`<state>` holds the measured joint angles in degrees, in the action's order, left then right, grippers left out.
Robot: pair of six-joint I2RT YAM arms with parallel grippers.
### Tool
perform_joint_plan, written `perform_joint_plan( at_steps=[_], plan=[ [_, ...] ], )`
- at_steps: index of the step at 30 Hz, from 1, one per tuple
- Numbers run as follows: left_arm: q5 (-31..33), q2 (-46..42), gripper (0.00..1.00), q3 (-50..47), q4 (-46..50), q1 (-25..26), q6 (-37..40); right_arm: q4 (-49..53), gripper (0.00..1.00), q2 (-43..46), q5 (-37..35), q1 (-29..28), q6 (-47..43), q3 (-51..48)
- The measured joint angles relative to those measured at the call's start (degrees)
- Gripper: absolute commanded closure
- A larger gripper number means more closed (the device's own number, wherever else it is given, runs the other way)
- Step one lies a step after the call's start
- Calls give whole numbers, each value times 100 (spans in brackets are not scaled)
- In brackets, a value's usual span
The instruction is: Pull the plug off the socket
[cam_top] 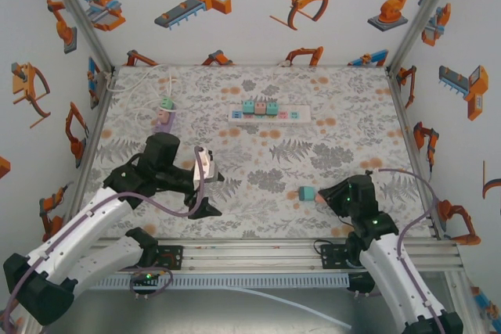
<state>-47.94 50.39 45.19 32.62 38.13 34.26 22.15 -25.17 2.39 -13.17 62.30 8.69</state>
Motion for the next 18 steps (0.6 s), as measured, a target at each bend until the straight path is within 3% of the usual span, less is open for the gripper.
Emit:
perform_joint_plan(
  at_steps=[10, 18],
  plan=[
    [107, 114, 3, -7, 131, 52, 133, -654, 54, -1023, 138, -2, -72, 127],
    [326, 214, 3, -7, 133, 52, 136, -627, 46, -1204, 52, 2, -94, 297]
  ],
)
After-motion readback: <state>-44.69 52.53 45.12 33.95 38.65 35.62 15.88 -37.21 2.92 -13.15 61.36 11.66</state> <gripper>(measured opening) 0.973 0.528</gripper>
